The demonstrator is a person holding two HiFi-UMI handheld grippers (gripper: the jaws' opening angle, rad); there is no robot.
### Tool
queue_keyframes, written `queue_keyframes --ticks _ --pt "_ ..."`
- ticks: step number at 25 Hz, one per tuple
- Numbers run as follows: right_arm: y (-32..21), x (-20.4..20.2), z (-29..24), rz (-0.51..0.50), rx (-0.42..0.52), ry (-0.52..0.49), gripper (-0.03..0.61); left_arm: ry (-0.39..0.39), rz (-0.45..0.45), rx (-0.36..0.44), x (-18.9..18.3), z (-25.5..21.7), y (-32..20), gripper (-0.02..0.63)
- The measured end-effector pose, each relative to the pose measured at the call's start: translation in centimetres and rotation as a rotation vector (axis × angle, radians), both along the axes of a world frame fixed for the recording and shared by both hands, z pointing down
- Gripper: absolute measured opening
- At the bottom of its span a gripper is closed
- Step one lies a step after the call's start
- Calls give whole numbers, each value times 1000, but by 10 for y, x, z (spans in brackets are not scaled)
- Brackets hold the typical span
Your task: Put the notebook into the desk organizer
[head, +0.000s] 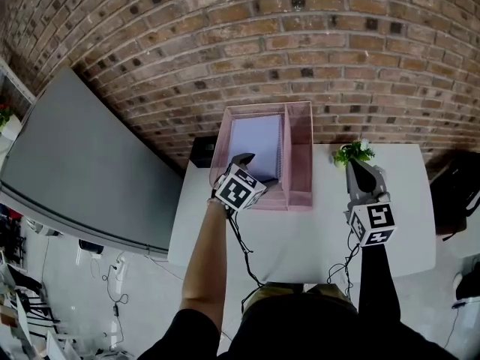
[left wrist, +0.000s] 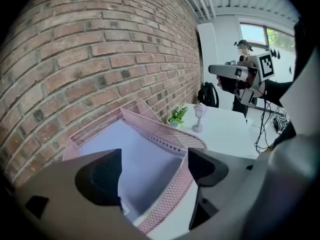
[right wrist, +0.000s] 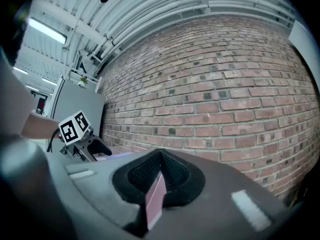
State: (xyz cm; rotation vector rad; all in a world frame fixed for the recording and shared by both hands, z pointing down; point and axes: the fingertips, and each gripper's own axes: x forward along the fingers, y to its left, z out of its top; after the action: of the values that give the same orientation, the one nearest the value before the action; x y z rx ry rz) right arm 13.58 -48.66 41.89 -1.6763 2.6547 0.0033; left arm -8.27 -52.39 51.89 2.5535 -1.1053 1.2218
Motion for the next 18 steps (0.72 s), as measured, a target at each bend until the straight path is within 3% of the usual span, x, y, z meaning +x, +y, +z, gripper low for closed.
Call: queue_keyframes --ticks 13,18 --pt "30 -43 -22 -22 37 12 0 93 3 149 -6 -39 38 397" --pt "50 -57 -27 2 36 23 0 176 -2 186 -13 -62 66 397"
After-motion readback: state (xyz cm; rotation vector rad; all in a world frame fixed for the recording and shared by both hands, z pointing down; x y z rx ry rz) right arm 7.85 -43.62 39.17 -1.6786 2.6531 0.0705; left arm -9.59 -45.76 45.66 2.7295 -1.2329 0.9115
